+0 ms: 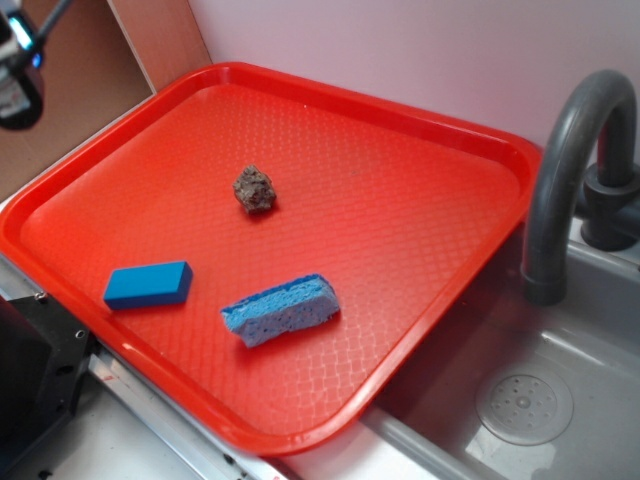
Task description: Grab the blue block.
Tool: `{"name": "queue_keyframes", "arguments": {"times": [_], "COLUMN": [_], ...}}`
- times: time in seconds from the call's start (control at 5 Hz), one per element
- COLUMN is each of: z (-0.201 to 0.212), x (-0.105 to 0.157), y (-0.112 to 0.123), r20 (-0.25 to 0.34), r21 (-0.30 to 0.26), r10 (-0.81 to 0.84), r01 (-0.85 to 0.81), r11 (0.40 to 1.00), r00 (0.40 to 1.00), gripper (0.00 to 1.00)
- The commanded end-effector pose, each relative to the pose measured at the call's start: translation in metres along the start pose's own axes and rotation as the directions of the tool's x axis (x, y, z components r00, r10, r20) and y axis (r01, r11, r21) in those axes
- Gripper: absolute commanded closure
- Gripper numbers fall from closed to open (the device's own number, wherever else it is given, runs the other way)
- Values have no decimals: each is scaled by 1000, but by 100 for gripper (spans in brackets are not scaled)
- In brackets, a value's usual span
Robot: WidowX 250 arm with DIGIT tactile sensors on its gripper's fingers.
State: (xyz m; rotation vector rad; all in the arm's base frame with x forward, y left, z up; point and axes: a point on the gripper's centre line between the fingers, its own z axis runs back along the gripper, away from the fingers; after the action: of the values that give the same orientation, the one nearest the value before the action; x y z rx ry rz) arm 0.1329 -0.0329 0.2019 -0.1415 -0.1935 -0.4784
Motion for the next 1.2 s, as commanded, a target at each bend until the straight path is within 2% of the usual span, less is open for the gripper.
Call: {"name": "queue_keyframes", "arguments": {"times": [0.0,0.2,0.6,0.8,1.0], "z": [-51,-70,-106,-127,-139], "x": [-5,-12,-24,-28,-29], "y": [1,3,5,13,22], "r20": [24,-42,-205,-277,-300], "r21": [-161,-156,-75,-29,-21], "r10": [-376,-368,-330,-276,-247], "r01": [375,358,321,280,252], "r11": [913,921,944,960,967], "r00": [926,929,922,920,922], "gripper": [0,0,0,0,0]}}
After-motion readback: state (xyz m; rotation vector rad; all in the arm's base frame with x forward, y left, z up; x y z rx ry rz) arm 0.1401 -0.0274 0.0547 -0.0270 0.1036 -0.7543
